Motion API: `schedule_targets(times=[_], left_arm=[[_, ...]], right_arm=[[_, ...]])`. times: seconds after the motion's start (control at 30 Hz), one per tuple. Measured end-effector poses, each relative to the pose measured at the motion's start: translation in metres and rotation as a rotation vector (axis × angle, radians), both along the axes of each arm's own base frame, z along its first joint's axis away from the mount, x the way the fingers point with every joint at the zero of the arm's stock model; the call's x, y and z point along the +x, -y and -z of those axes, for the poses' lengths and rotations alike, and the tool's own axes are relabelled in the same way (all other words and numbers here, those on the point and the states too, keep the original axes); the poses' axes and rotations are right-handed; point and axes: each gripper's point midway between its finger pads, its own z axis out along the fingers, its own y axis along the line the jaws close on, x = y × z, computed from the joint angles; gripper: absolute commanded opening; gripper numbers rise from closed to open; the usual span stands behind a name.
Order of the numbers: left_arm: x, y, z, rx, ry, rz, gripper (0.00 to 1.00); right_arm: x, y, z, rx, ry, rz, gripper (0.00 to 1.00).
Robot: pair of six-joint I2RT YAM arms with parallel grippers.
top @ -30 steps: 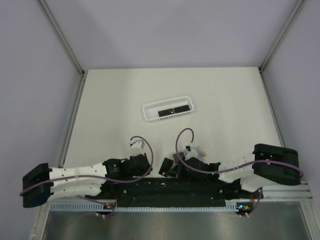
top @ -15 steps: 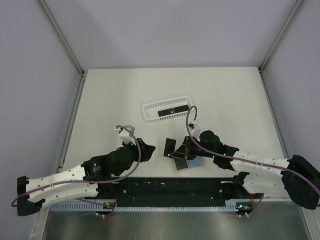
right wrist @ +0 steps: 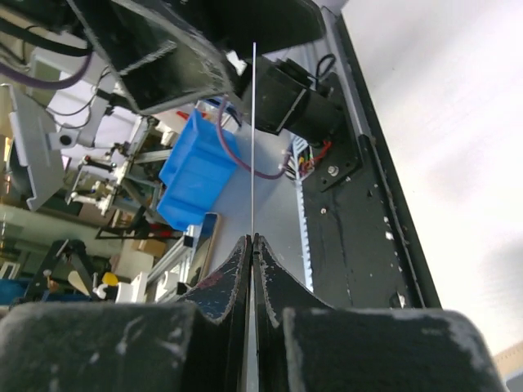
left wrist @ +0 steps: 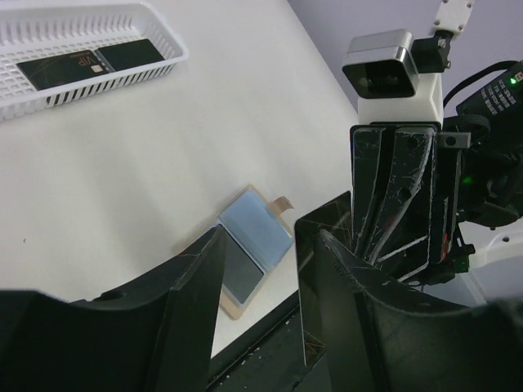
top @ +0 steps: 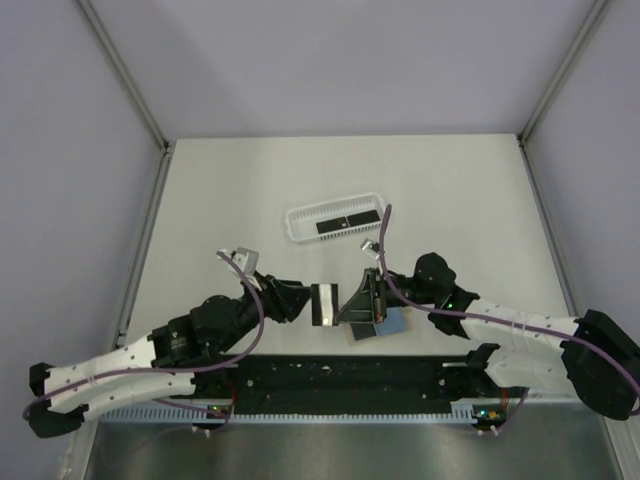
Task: Put the credit cards into the card holder
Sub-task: Pick up the credit card at the corner of the board.
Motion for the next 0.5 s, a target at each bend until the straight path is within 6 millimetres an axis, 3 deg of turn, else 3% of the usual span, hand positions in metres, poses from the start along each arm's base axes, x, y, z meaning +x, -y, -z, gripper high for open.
schedule_targets(times=[0.1, 0.33, 0.5], left_arm=[[-0.002, 0.003, -0.002, 0.004, 0.013, 0.024, 0.44], [-0.017, 0.021, -0.013, -0.032, 0.048, 0.151, 0.25], [-0.024, 0.028, -0.02, -0.071, 0.066, 0.203, 0.03]], right_arm=[[-0.001, 0.0, -0.01, 0.043, 0.016, -0.025, 0.0], [-0.003, -0.002, -0.011, 0.061, -0.005, -0.059, 0.0], [-0.002, -0.001, -0.019, 0.094, 0.001, -0.06, 0.0]])
